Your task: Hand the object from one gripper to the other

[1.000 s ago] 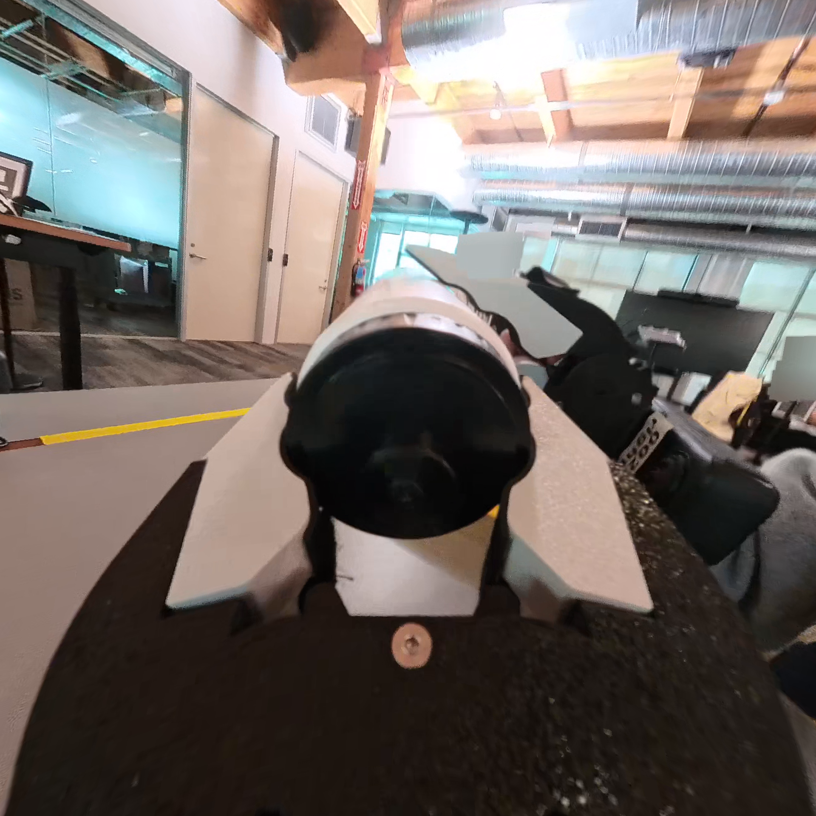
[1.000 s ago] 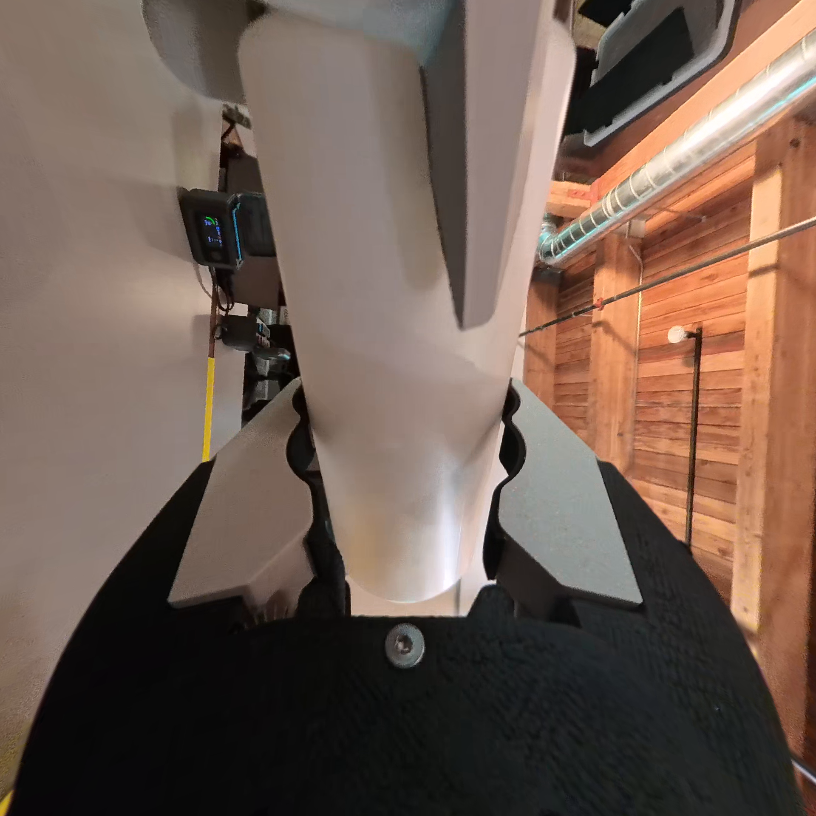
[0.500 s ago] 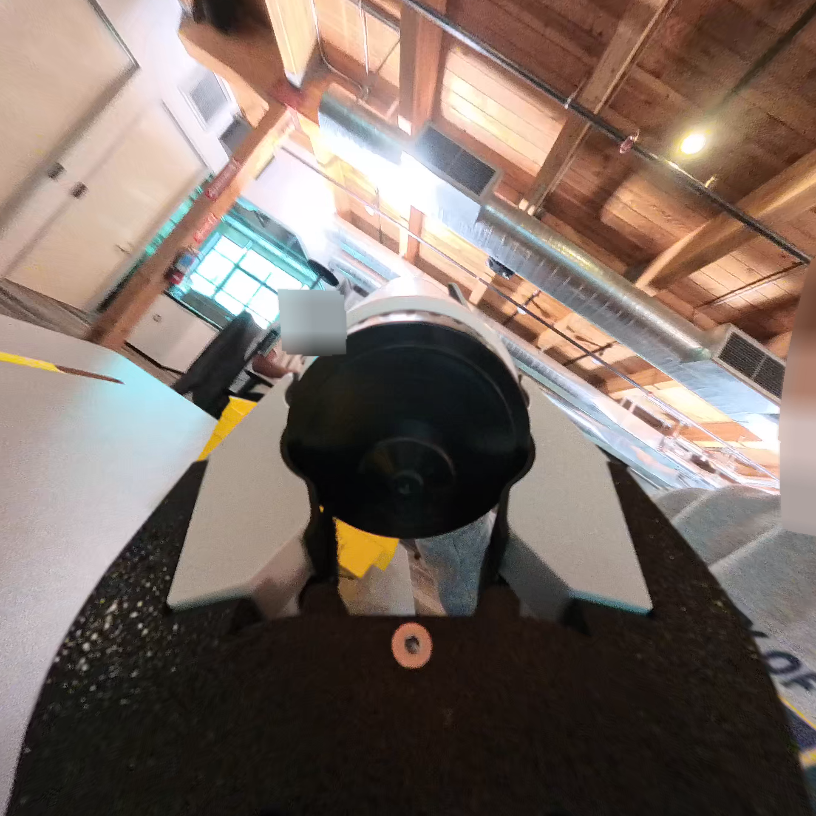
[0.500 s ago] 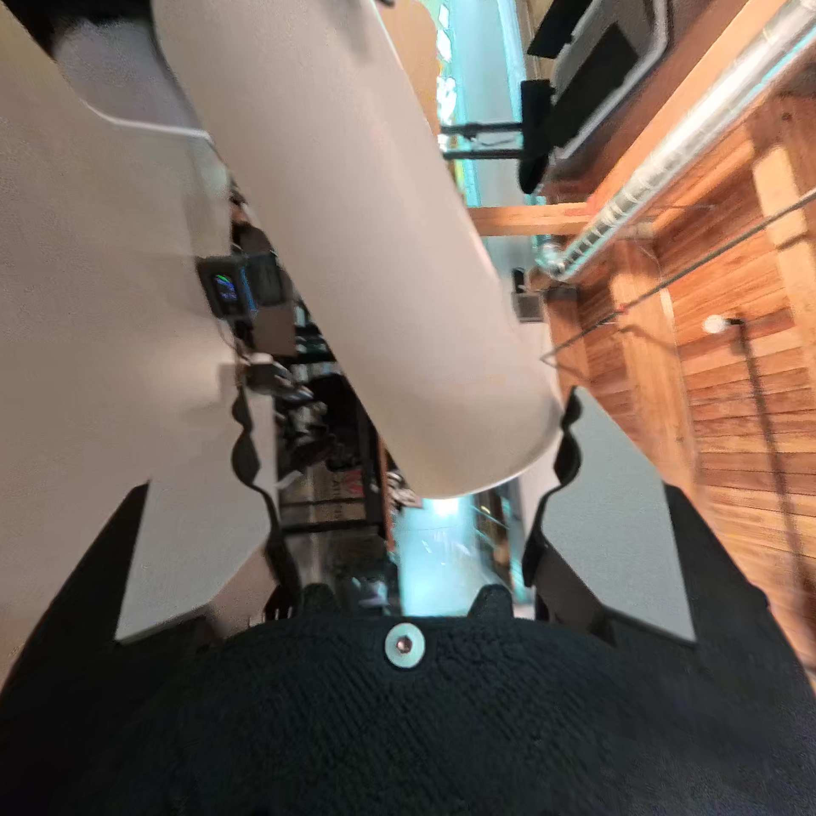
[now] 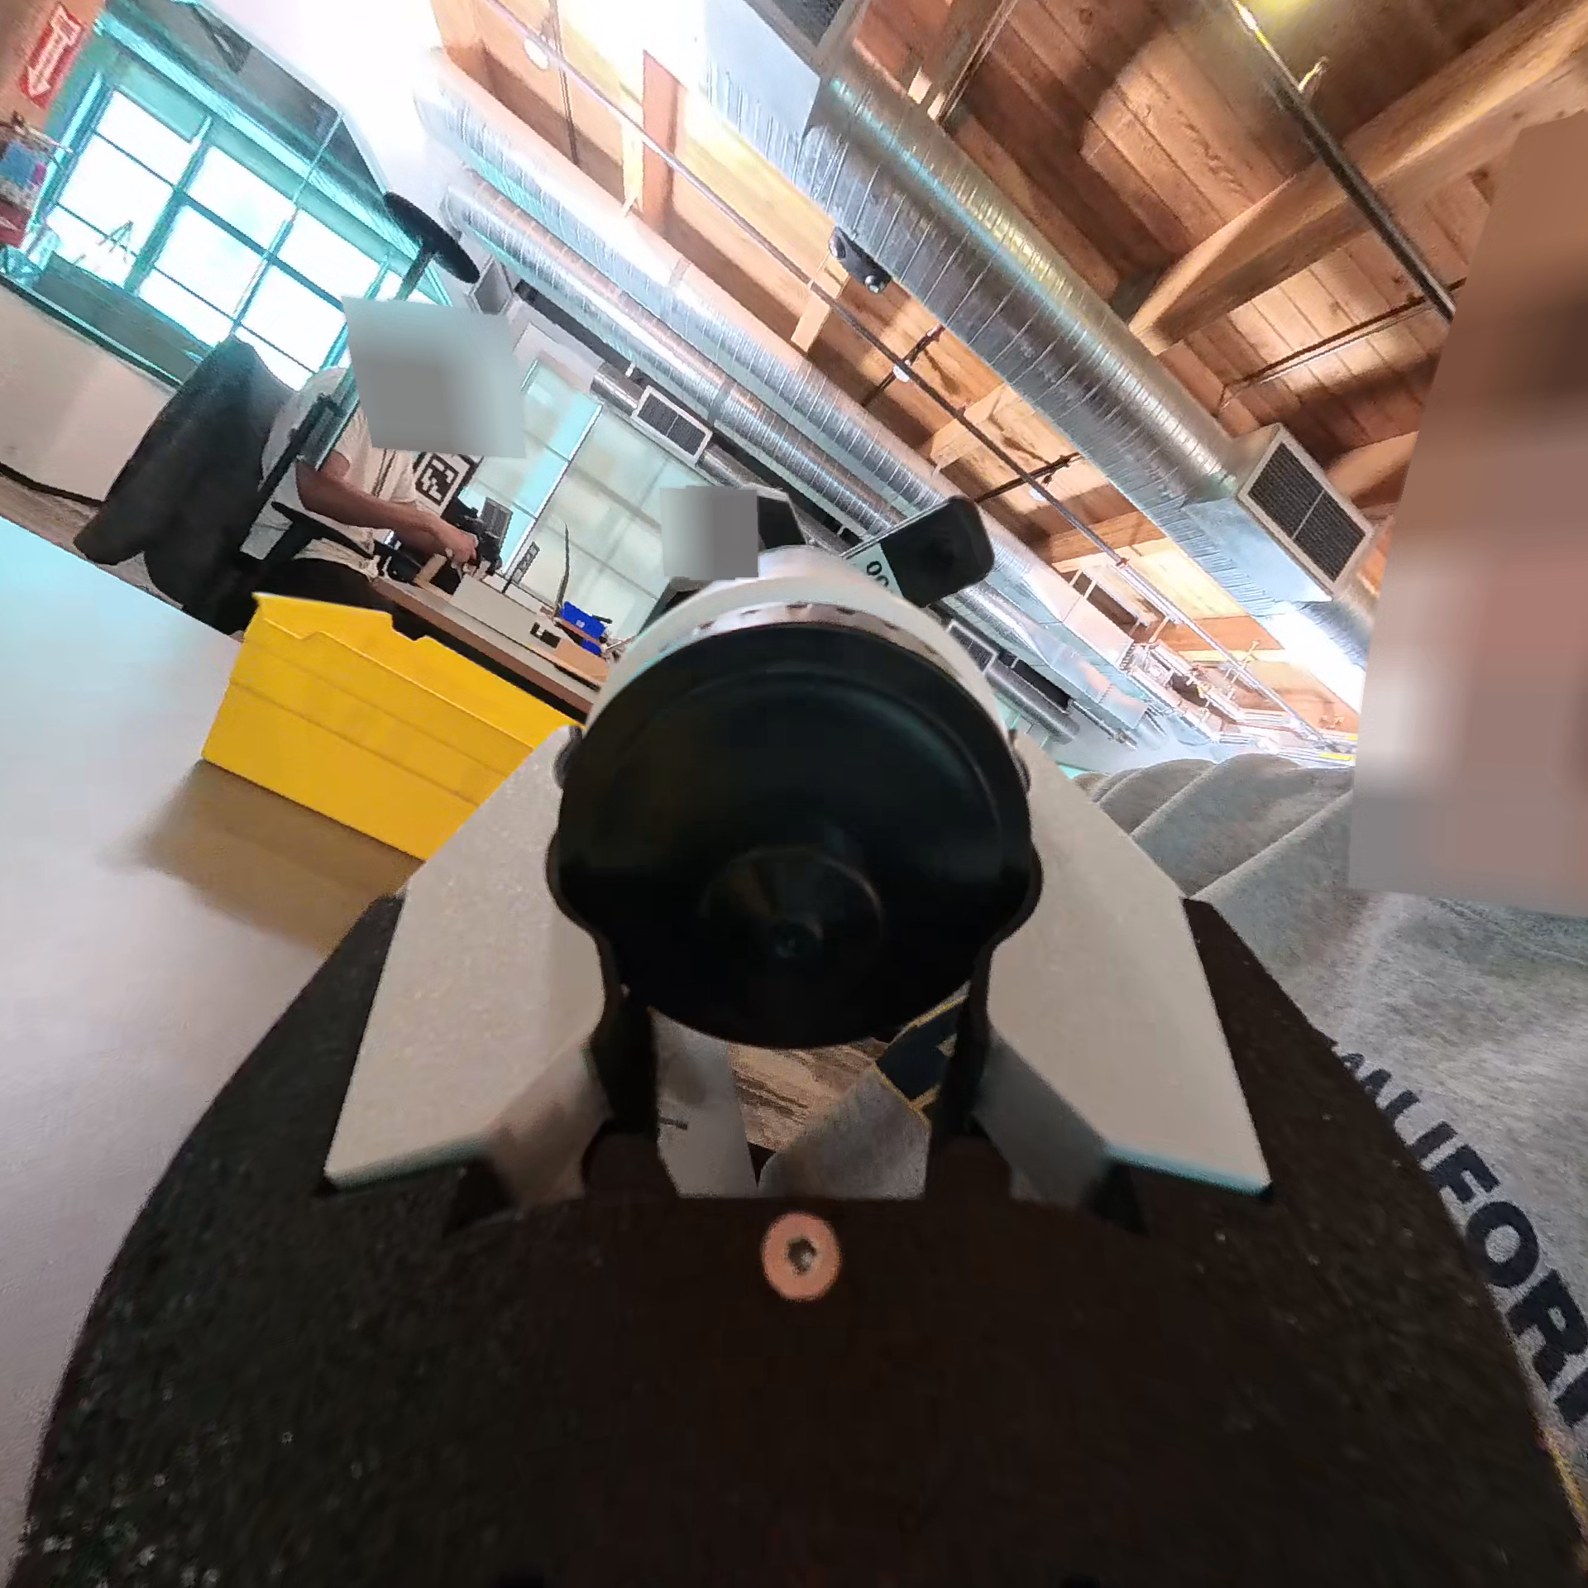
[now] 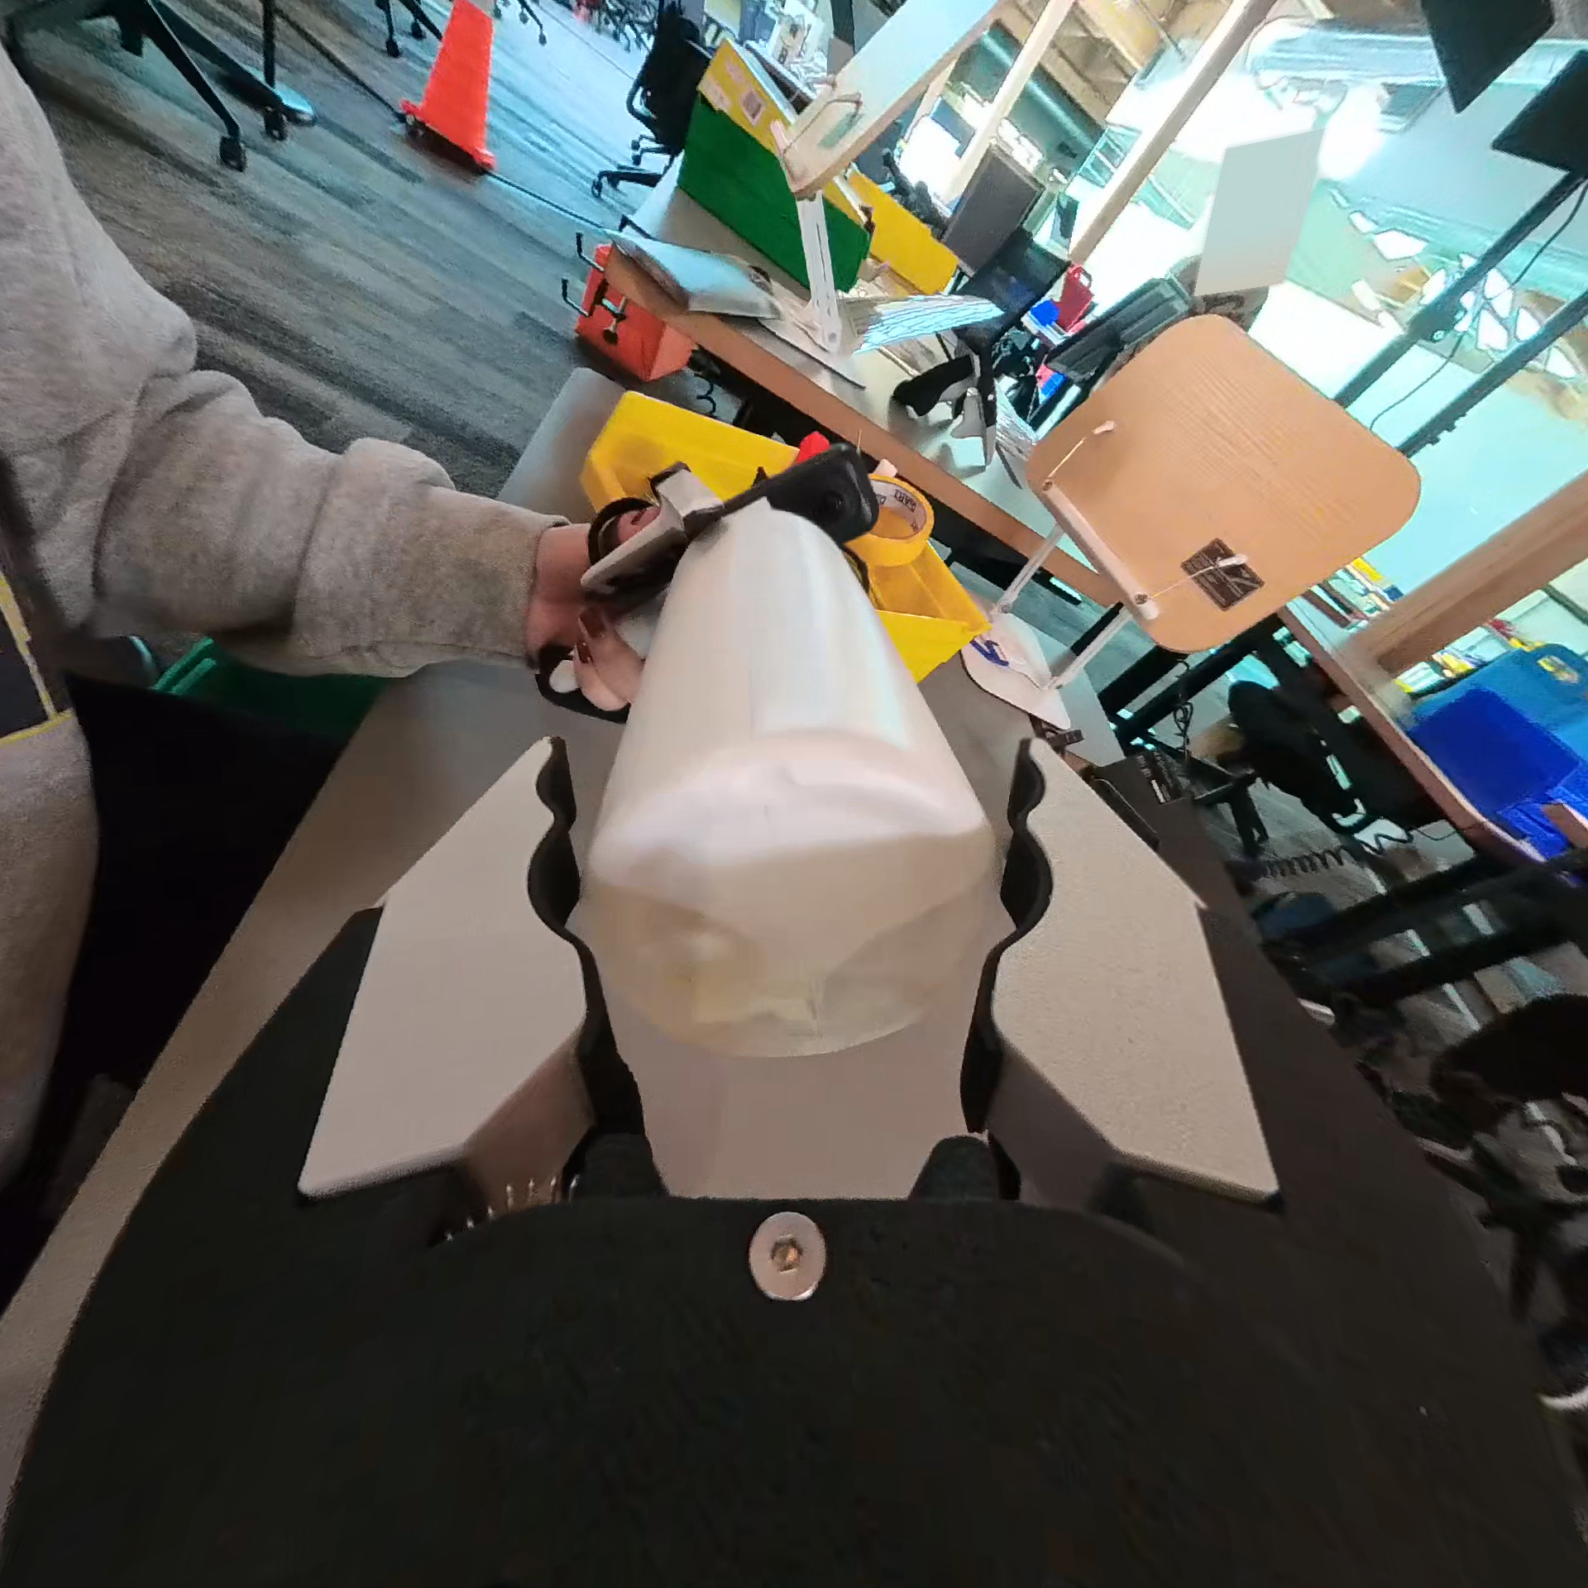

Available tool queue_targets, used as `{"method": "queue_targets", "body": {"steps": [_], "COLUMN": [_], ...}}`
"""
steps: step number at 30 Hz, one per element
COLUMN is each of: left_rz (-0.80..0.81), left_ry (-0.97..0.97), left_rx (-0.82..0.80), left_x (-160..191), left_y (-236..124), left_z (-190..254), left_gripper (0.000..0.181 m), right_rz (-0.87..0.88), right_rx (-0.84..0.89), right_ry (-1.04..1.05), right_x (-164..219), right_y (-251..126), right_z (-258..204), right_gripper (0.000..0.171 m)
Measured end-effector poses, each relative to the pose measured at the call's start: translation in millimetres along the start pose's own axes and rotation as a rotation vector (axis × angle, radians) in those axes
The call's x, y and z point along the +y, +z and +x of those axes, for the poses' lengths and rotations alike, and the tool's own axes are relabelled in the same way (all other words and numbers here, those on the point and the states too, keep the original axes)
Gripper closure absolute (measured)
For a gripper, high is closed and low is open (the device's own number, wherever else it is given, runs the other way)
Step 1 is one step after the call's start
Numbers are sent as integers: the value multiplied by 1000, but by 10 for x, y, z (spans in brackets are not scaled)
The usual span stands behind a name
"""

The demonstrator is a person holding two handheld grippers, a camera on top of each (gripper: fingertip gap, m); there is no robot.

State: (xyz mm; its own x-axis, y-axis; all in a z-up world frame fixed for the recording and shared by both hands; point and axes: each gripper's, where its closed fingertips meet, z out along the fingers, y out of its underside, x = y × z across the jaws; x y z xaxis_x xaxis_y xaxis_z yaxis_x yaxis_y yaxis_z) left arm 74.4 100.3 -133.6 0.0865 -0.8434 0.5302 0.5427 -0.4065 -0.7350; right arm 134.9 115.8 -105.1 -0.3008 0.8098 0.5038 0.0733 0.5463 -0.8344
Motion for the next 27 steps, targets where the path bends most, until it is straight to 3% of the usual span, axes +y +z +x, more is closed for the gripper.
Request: {"method": "queue_targets", "body": {"steps": [6,10,14,18,23,27], "left_rz": [80,185,194,189,183,205], "left_ry": [-18,-10,51,177,340,364], "left_rx": [-46,21,79,38,-11,-94], "left_x": [-80,-256,-300,-326,-317,-382], "left_y": [-66,-147,-57,33,173,189], "left_z": [-114,-11,133,176,219,137], "left_gripper": [89,88,70,70,77,80], "right_rz": [-94,-75,15,164,326,228], "right_rx": [32,86,128,87,-106,-154], "right_ry": [44,157,350,624,997,1005], "right_x": [244,340,428,467,422,577], "right_y": [54,133,201,240,415,566], "right_z": [3,-3,-7,-57,-135,-295], "right_gripper": [71,71,81,82,82,81]}}
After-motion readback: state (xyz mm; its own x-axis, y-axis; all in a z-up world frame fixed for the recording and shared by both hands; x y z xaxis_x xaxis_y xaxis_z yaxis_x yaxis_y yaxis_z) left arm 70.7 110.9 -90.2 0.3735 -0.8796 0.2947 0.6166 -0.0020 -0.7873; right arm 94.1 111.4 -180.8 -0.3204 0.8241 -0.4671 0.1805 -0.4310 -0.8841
